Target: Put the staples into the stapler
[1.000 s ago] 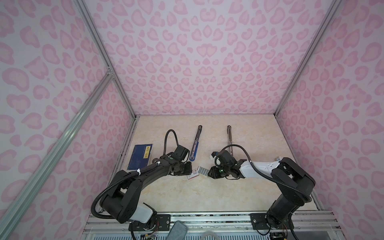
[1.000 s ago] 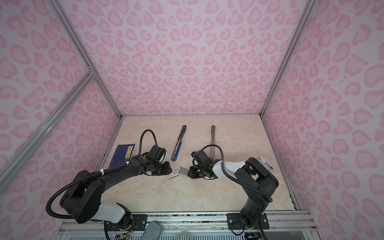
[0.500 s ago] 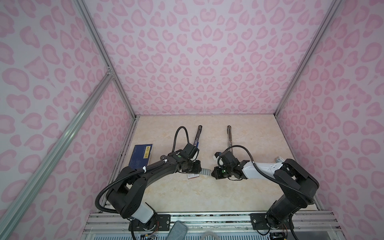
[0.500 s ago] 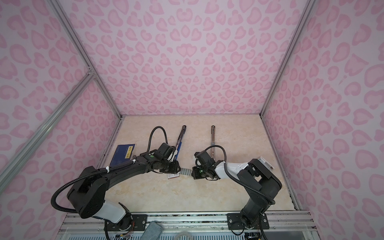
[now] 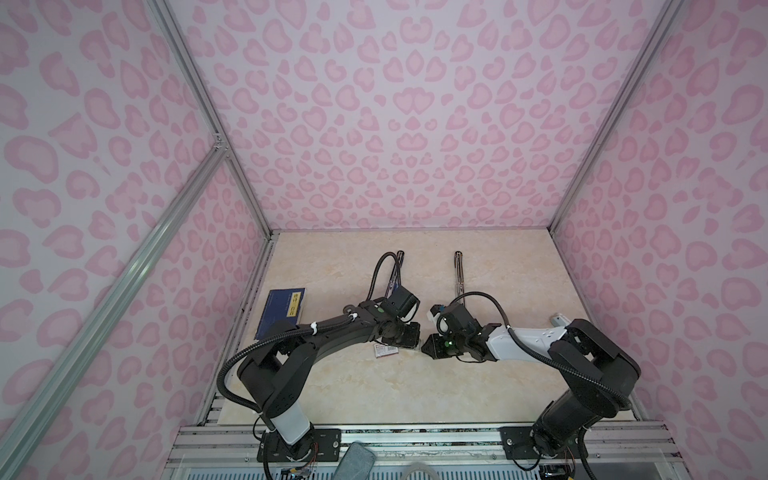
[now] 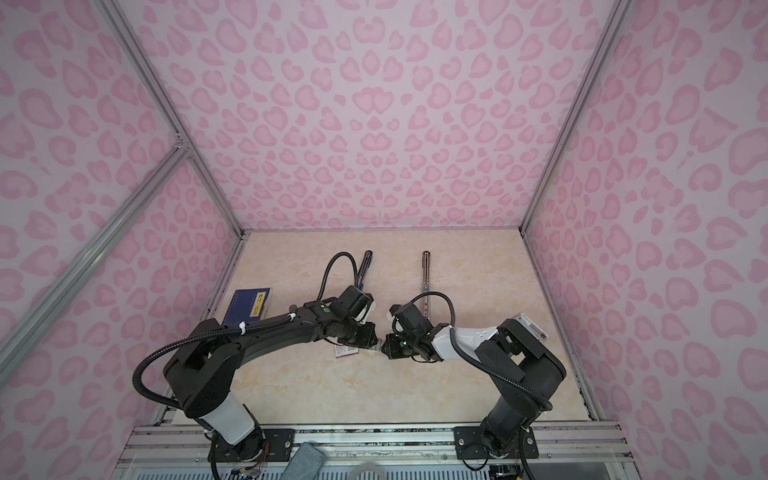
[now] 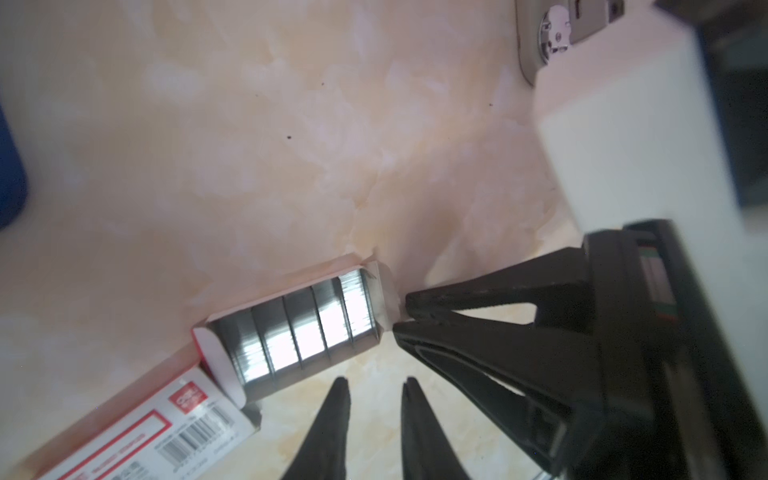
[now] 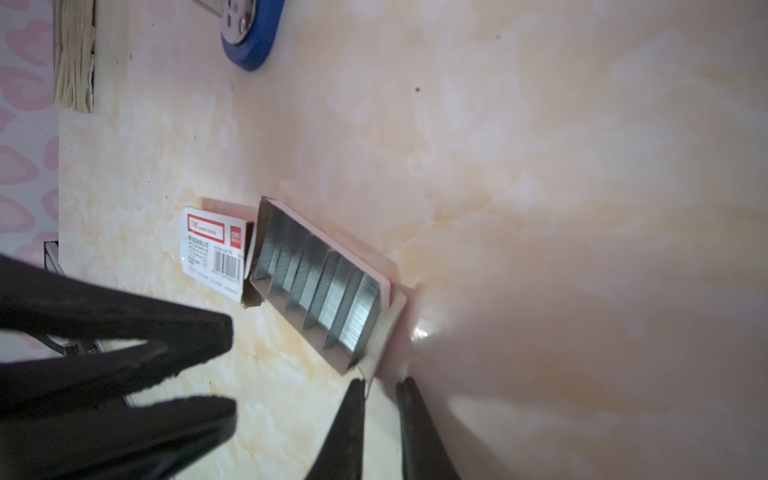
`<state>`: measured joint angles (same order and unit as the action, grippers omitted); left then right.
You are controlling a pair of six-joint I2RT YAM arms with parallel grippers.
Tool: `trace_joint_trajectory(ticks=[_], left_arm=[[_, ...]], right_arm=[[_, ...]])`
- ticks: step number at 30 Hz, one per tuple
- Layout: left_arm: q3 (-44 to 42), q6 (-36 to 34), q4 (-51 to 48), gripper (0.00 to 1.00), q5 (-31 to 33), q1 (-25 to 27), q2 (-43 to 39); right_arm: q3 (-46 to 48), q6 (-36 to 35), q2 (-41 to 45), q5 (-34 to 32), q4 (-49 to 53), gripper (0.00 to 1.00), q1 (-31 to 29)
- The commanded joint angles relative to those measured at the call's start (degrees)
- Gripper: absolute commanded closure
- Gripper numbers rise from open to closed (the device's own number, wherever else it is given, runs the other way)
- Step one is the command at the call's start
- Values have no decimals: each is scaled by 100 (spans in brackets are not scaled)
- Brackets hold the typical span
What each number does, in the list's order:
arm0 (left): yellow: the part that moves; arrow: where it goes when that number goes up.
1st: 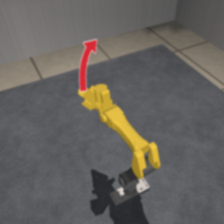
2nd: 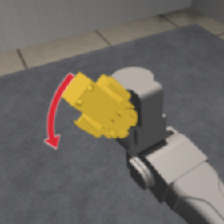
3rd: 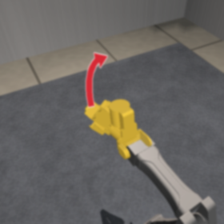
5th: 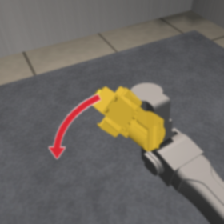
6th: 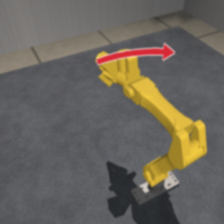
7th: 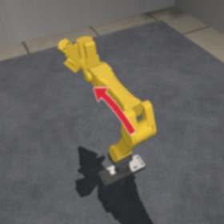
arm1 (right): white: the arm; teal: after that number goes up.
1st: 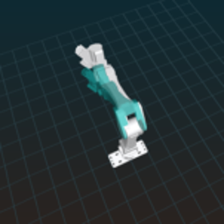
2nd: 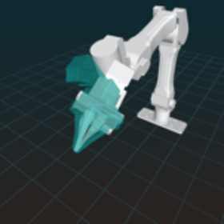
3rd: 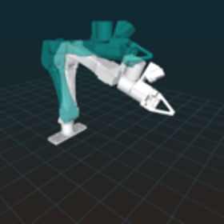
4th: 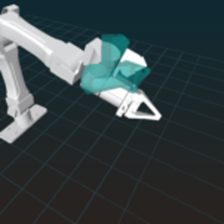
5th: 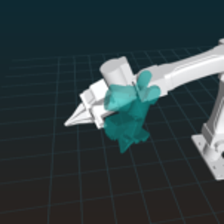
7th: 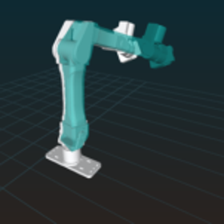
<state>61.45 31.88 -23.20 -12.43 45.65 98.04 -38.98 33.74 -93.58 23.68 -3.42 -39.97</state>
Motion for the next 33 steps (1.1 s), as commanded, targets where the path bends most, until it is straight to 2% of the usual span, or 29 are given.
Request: trace_joint_trajectory(ticks=[1, 7, 24, 33], left_arm=[[134, 64, -37, 75, -16, 24, 152], [237, 123, -27, 74, 3, 75, 306], [600, 186, -217, 86, 79, 127, 855], [585, 218, -220, 84, 186, 128, 879]], right_arm=[[113, 81, 4, -188, 274, 81, 40], [397, 182, 380, -312, 150, 77, 153], [582, 296, 431, -264, -62, 79, 190], [624, 309, 479, -267, -98, 79, 191]])
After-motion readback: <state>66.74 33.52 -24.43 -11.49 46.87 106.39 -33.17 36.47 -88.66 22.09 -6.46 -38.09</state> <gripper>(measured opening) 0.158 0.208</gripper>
